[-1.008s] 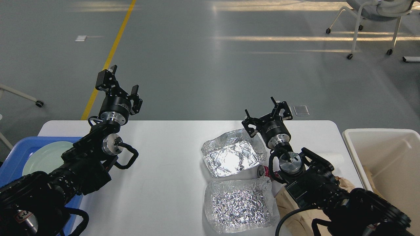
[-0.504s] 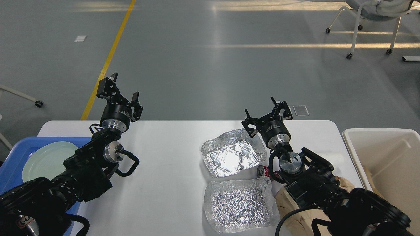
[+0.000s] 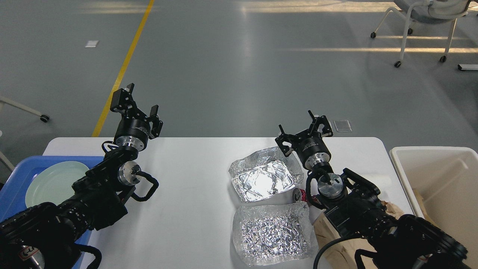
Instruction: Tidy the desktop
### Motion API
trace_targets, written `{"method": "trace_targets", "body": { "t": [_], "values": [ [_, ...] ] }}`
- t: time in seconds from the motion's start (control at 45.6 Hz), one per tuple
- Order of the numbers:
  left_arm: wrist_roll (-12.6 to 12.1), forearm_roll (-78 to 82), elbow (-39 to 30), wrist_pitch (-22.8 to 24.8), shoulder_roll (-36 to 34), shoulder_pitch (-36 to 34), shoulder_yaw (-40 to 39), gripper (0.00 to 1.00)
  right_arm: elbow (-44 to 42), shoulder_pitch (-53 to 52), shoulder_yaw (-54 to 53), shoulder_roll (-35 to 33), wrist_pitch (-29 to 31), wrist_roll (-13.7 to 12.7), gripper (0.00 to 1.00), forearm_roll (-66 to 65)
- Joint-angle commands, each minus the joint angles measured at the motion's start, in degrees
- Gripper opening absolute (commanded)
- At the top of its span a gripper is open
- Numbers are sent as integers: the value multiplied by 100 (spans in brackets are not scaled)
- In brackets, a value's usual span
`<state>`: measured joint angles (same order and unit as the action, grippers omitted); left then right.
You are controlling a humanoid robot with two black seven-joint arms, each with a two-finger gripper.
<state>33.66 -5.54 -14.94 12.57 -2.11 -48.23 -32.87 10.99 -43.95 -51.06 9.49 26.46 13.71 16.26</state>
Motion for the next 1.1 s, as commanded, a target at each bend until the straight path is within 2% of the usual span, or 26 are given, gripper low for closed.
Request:
{"method": "trace_targets", "body": {
  "t": [0.0, 1.074],
  "values": [
    [0, 0, 0, 0, 0, -2, 0, 100, 0, 0, 0, 0, -1, 0, 100, 0],
    [0, 0, 0, 0, 0, 7, 0, 100, 0, -9, -9, 0, -10, -9, 100, 0]
  ]
}}
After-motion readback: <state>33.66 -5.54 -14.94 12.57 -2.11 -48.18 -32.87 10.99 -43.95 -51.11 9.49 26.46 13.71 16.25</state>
